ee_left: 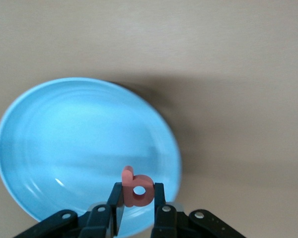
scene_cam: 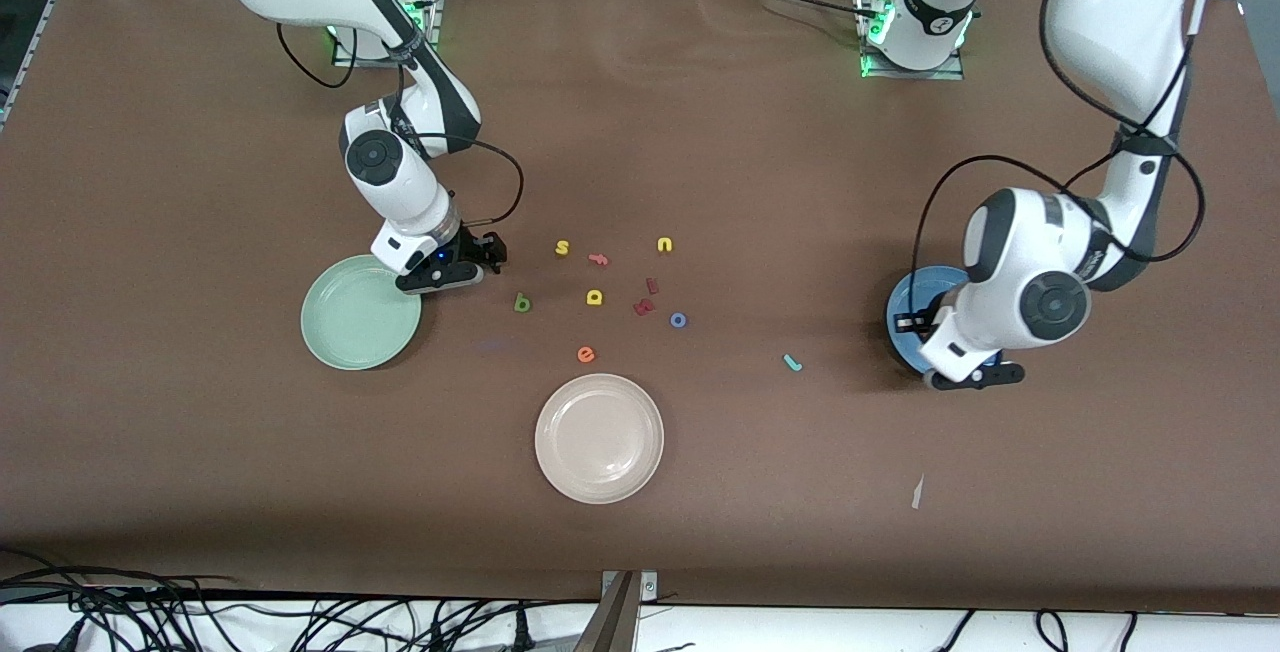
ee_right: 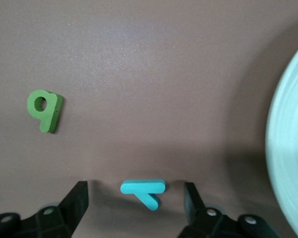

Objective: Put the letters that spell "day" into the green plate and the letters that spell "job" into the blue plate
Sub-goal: 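Drop the pink b on the blue plate while the right gripper grasps the y, then grasp the teal 1 with the left gripper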

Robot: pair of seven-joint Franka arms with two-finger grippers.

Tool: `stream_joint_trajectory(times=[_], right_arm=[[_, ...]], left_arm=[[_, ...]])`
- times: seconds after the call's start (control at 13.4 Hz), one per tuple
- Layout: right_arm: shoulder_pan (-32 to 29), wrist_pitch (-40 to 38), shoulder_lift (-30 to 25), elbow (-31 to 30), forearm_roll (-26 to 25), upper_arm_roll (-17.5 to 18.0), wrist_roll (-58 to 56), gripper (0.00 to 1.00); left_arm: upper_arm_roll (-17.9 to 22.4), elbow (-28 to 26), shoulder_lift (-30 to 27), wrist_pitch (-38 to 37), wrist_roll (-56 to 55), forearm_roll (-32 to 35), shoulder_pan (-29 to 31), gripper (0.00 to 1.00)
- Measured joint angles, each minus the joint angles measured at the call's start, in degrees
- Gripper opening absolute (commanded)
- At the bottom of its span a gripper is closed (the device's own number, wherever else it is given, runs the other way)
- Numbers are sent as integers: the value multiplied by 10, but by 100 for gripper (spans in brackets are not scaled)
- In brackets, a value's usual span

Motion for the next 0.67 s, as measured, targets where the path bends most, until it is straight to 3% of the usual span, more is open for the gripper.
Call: stream_joint_trajectory(times=[0.07, 0.15, 0.22, 0.45, 0.67], right_arm=[[0, 1, 1, 0, 0, 0, 0, 73], [0, 2, 1, 0, 0, 0, 0, 69], [0, 4, 1, 0, 0, 0, 0, 65], [0, 6, 1, 0, 0, -1, 0, 54], [0, 11, 2, 0, -2, -2, 0, 42]], left_arm=[[0, -39, -11, 45, 15, 0, 10, 11], [0, -73, -20, 83, 25, 0, 15, 48], [0, -96, -25, 104, 31, 1, 17, 99], [-3, -102, -37, 108, 21, 0, 18, 100], [-14, -51, -37, 62, -85, -5, -4, 100]])
